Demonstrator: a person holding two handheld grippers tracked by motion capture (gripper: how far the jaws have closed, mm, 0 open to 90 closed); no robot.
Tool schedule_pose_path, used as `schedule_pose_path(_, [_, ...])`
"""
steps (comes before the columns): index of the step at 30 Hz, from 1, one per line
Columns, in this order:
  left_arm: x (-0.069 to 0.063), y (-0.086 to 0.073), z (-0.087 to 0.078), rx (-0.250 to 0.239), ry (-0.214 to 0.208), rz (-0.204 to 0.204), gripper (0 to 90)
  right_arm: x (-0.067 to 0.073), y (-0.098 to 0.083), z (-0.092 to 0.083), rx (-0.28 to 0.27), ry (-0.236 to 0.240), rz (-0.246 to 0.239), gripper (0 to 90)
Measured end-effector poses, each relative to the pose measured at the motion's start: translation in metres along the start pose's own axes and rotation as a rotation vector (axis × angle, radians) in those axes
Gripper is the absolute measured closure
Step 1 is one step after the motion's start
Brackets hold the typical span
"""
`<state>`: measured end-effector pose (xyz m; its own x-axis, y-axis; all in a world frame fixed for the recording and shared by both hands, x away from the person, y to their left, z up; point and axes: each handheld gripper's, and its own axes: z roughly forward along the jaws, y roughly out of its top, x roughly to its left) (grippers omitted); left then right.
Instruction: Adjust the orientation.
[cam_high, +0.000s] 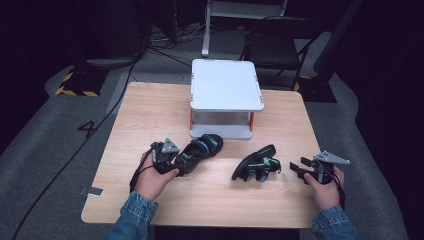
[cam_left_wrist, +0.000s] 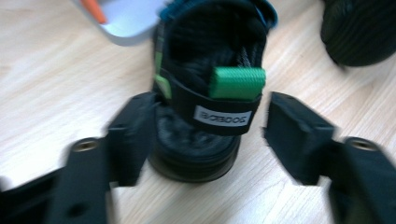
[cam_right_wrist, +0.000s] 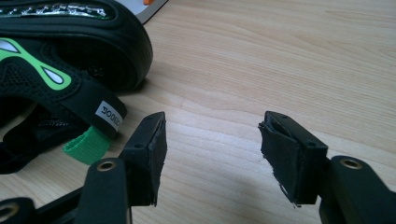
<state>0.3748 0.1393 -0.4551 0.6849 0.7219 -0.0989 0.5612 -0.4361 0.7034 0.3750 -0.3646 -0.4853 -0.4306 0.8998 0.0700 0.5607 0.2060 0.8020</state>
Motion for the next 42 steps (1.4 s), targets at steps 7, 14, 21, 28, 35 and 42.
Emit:
schedule_pose_path(7, [-0.022,0.011,0.001,-0.005,-0.05,-0.063,69.4,-0.005,-0.003,-0.005,-0.006,-0.015,0.027,41.5])
schedule_pose_path(14, [-0.068,0.019,0.008,0.065,-0.144,-0.046,68.6,-0.003,-0.004,-0.008,-0.008,-0.016,0.017,41.5])
schedule_pose_path(21, [-0.083,0.013,0.015,0.099,-0.237,-0.072,54.6,-0.004,-0.004,-0.008,-0.014,-0.014,0.02,41.6])
schedule_pose_path(28, [-0.079,0.013,0.012,0.043,-0.317,-0.047,50.8,0.0,-0.001,-0.005,-0.01,0.001,0.011,41.4])
schedule_pose_path(35, [-0.055,0.015,-0.013,-0.044,-0.207,-0.066,39.8,0.003,0.002,-0.006,-0.014,0.005,-0.01,40.8])
schedule_pose_path(42, [-0.02,0.011,-0.03,-0.09,0.037,-0.093,34.2,0.019,0.009,-0.011,-0.023,0.031,-0.062,40.3])
